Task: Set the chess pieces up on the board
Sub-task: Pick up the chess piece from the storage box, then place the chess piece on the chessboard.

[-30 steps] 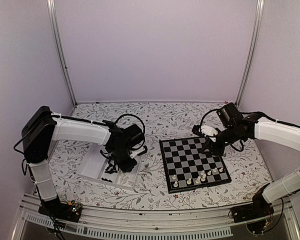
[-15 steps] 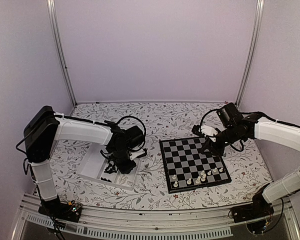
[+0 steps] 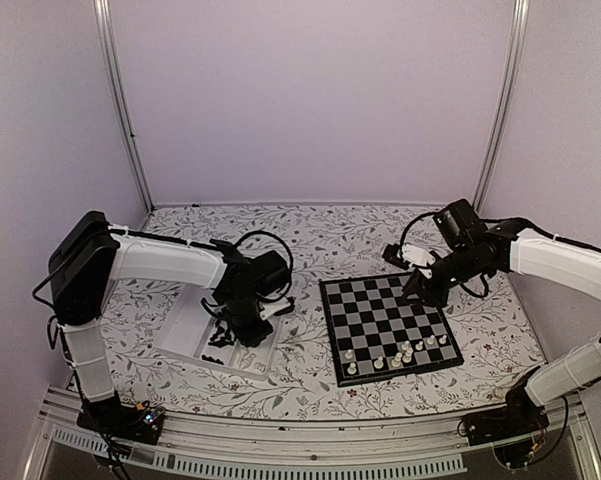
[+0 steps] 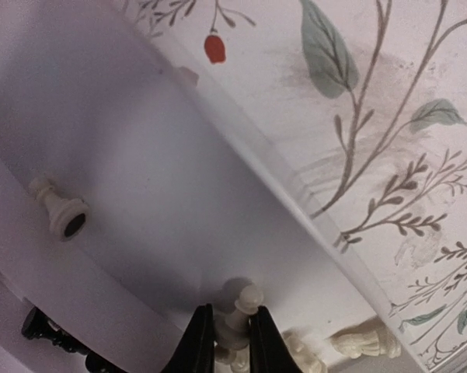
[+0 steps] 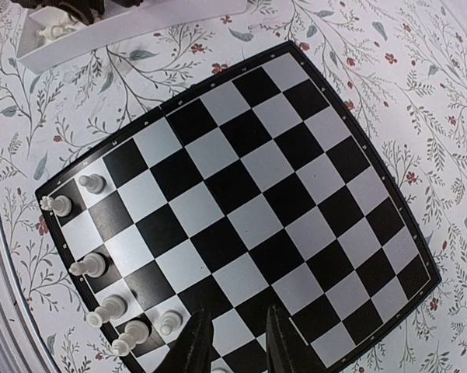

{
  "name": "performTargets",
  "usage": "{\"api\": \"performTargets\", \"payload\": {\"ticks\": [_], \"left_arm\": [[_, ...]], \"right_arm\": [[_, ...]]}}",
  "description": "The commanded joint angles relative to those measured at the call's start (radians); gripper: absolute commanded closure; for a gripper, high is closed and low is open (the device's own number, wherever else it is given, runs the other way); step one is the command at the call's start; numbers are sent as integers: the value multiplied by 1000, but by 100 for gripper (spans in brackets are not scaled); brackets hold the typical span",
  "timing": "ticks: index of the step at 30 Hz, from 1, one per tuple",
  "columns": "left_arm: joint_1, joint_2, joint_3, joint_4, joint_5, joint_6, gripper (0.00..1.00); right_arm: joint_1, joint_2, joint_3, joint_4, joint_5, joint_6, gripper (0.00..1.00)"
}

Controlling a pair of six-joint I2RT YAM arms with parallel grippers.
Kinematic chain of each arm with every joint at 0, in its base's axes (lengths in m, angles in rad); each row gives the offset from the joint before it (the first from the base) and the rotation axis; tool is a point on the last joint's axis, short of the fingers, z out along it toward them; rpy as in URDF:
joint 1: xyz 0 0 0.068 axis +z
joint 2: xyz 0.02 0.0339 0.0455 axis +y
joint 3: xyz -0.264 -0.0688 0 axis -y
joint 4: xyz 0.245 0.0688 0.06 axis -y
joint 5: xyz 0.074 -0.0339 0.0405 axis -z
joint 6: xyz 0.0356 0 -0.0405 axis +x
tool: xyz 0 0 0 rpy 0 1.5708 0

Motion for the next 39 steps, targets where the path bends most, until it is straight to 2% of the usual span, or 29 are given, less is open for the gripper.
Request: {"api": "performTargets", "payload": {"ticks": [1,4,8,12,17,21,25,39], "left_arm": [[-3,-100,52,13,-12,-33,99],[-26,-200,37,136,-49,-49,100],[-94,-339,-59,394,-87,-31,100],[-148,-399,-165,705,-61,6,100],[-210,-351,-153,854,-131,55,100],[-242,-321,-169,951,-161,105,100],[-246,-279,-146,955,-174,121,100],[-257,-236,-93,976,-158,113,100]], "right_arm": [[-6,25,126,-21,-72,21,74],[-5,55,202,-20,-85,41,74],[-7,76,290,-9,-109,98,72],[-6,122,365,-67,-309,153,68],[-6,276,482,-233,-642,183,65],[-6,348,485,-270,-805,205,60],[-4,387,493,-271,-883,220,58],[41,411,509,-239,-813,243,58]]}}
